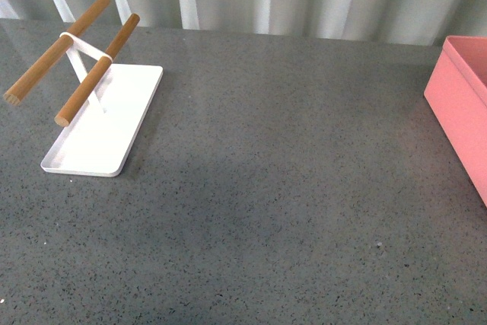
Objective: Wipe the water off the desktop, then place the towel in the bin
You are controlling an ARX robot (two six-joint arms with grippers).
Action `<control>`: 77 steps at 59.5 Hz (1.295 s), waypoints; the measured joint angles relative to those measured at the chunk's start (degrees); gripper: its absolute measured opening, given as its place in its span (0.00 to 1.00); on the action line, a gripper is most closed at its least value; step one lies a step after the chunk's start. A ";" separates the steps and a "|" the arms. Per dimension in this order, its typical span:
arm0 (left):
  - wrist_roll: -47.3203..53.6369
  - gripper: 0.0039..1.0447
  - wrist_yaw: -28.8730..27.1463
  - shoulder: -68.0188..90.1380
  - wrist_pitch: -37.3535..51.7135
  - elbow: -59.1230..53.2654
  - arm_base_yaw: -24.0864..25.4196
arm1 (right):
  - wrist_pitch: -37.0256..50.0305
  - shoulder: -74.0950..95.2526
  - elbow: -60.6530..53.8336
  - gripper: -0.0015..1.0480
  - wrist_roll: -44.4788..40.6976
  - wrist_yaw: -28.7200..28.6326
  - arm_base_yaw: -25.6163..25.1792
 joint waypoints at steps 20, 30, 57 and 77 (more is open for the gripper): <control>0.00 0.94 0.00 0.00 0.00 0.00 0.00 | 78.53 -15.56 -40.48 0.37 28.00 -20.22 1.66; 0.00 0.94 -0.02 -0.02 0.00 0.00 0.00 | 80.50 -21.09 -49.11 0.08 29.42 -18.75 3.26; 0.00 0.94 0.00 -0.02 0.00 0.00 0.00 | 77.42 -38.16 -63.12 0.03 29.81 -13.60 8.37; 0.00 0.94 0.00 0.00 0.00 0.00 0.00 | 74.40 -47.71 -68.72 0.03 29.90 -13.57 8.37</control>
